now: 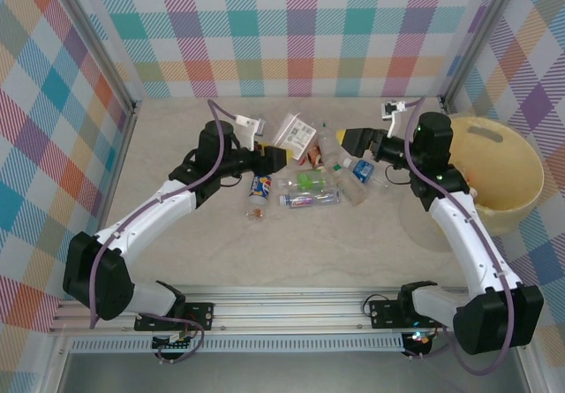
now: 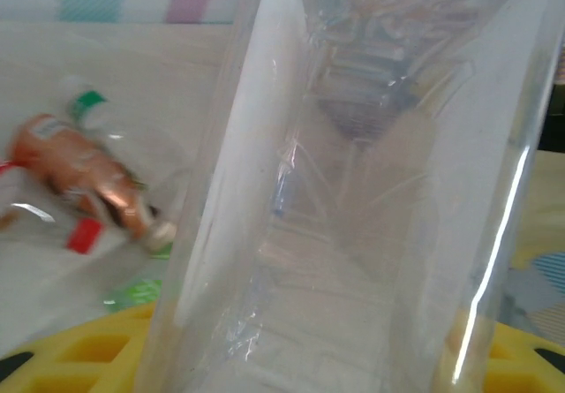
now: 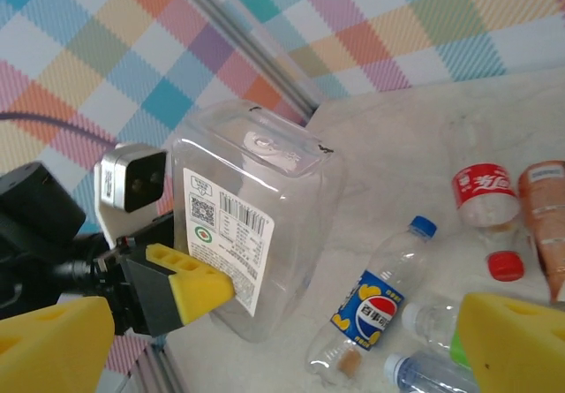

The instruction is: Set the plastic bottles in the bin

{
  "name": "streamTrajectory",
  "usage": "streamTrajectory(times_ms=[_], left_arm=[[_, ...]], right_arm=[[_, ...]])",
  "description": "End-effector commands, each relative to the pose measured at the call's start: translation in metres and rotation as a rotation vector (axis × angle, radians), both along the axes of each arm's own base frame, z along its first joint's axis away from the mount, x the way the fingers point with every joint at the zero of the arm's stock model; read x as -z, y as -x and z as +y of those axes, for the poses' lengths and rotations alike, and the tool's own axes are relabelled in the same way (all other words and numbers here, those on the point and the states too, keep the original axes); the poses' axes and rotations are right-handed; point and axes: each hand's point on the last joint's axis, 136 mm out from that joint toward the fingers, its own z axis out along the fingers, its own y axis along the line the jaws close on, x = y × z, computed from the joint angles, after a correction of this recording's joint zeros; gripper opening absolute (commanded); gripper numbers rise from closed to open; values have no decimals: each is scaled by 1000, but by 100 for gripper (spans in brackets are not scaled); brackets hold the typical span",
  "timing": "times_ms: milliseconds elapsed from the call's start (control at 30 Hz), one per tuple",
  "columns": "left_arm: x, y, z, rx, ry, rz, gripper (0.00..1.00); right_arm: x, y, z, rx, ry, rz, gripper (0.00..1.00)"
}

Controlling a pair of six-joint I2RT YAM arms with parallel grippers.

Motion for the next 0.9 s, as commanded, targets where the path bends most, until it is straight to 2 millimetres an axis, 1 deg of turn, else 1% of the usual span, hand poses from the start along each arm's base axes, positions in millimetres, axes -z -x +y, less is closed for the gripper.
streamTrajectory(times_ms=[0,133,200,367,567,667,733,800,867], left_arm=[[-36,27,-19,174,163,53,33],[-53,43,-28,284,241,101,33],[-56,45,-29,300,258,117,33],[-66,51,-33,330,293,113,35],[-71,56,-48,368,298,129,36],[-68,52,-51,361,302,155,36],[-68,49,-53,358,312,162,36],[-68,47,-54,350,316,164,36],[-68,45,-55,346,323,169,36]], right_arm=[[-20,18,16,-147,-12,-153,100],[-25,29,30,-257,-45,-195,100],[-27,33,36,-284,-47,-207,100],[-29,22,43,-266,-42,-168,100],[-39,19,59,-339,-103,-147,99],[-50,18,64,-358,-146,-158,94],[-54,16,65,-351,-162,-159,78],[-56,16,66,-342,-170,-161,67],[-56,16,67,-329,-170,-167,60]])
